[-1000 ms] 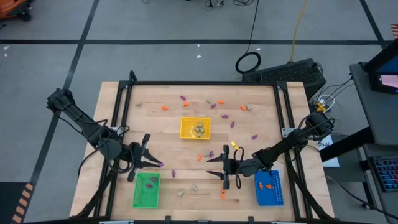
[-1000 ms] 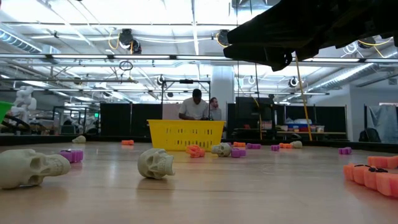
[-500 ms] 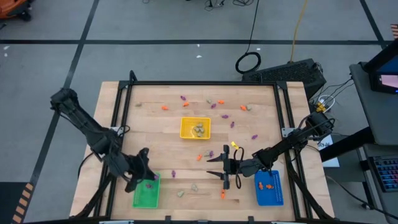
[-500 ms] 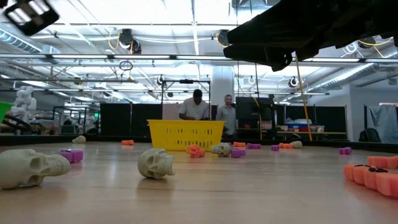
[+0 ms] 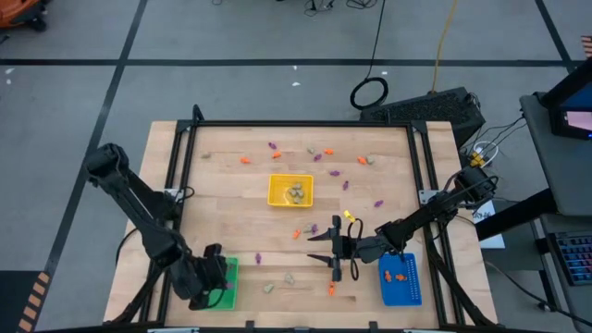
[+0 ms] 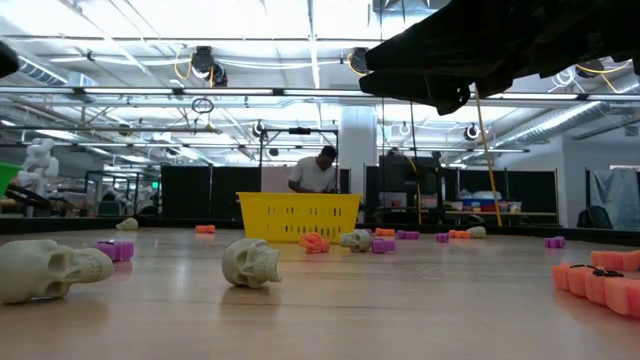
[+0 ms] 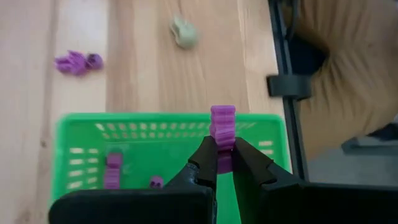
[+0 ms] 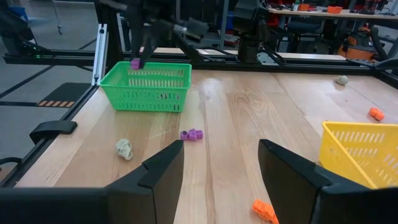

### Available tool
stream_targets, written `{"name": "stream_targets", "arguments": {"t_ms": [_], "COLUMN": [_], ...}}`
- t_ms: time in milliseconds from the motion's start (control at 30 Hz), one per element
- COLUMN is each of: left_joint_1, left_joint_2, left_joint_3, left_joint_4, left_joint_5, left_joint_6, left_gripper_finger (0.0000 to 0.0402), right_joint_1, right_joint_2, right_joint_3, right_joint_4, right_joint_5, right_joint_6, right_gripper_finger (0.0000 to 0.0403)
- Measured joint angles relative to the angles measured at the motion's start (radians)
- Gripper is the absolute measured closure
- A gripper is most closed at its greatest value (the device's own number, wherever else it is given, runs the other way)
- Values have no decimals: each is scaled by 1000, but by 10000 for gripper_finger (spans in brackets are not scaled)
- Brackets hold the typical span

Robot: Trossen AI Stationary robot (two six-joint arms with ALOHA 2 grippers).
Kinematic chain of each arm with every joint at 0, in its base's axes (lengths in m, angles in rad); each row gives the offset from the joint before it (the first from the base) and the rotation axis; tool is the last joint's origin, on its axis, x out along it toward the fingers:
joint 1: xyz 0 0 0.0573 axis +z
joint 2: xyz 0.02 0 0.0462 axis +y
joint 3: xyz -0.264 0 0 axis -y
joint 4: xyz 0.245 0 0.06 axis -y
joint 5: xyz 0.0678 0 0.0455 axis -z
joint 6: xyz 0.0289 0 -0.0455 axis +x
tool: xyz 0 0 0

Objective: Sort Halloween decoration
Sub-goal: Put the purple skeleton toy in the green basket, then put the orange skeleton toy in the blue basket

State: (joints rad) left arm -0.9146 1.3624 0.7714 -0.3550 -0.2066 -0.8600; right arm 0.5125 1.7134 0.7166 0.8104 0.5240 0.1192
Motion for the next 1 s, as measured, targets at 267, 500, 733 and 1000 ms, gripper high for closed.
{"name": "stream_targets", "arguments": {"t_ms": [267, 500, 733, 1000], "left_joint_1": [-1, 0, 5, 5], "left_joint_2": [86, 87, 87, 86], "left_joint_3": [23, 24, 23, 24], "left_joint_4": [-44, -117, -124, -120], "left_joint_5": [65, 80, 95, 230], "left_joint_6": [-22, -111, -130, -164], "left_gripper_finger": [379, 371, 282, 212], "right_joint_1": [0, 0, 0, -1], "right_joint_2": [0, 0, 0, -4], "right_joint_3": [0, 0, 0, 12], "right_joint_4": [0, -1, -3, -191], "right_joint_5": [0, 0, 0, 93], "right_joint_6": [0, 0, 0, 111], "right_gripper_finger": [211, 211, 211, 211]}}
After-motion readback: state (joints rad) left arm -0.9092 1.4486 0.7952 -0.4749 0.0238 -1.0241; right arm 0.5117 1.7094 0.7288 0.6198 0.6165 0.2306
